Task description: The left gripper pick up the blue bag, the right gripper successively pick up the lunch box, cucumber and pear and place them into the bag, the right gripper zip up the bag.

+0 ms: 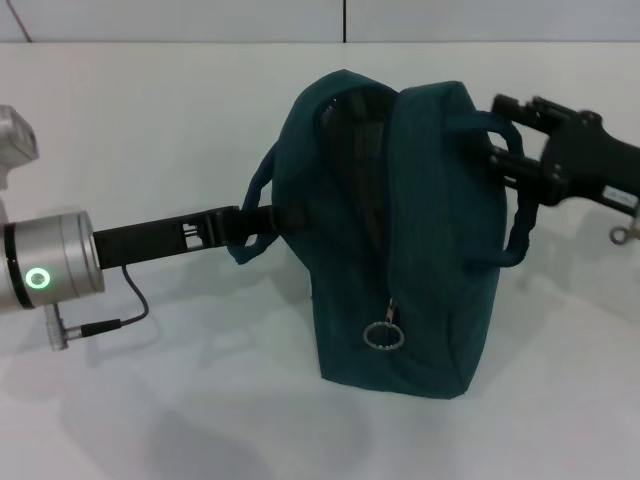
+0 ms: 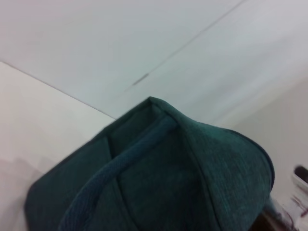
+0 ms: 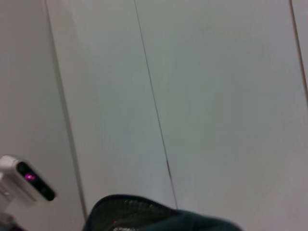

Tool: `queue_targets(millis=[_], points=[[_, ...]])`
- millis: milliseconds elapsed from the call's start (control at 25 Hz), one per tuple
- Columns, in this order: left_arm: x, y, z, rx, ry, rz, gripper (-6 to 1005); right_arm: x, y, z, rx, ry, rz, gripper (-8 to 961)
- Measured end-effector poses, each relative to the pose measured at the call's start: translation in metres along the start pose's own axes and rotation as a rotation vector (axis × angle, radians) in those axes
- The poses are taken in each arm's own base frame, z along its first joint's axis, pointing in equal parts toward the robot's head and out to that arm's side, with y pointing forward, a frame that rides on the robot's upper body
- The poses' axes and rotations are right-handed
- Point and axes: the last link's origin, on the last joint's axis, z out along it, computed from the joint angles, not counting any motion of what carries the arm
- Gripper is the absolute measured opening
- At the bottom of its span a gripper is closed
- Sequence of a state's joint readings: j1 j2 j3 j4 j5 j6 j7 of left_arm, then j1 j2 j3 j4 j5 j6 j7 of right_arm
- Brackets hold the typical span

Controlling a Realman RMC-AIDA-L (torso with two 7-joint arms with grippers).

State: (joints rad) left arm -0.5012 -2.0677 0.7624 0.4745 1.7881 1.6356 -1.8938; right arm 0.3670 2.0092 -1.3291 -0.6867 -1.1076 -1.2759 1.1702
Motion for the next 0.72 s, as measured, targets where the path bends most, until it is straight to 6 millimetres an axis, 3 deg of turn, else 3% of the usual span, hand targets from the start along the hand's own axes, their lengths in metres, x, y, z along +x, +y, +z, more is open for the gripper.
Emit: queue_targets(millis=[240,520,720], points=[[0.004,-0.002,-0.005,0.016,0.019,0.003,80,0.002,0.007,-0.019,-0.024,-0.02,0.01,693],[0.007,-0.004,-0.008,0.033,0.035,0.005,81,-0.016,0.01,-0.041,-0.067,-0.152,0.002,694],[0.009,-0.007,-0.017,0.052,0.073,-0.009,81,-0.038,0.039,-0.044,-0.341,-0.23,-0.006,694]])
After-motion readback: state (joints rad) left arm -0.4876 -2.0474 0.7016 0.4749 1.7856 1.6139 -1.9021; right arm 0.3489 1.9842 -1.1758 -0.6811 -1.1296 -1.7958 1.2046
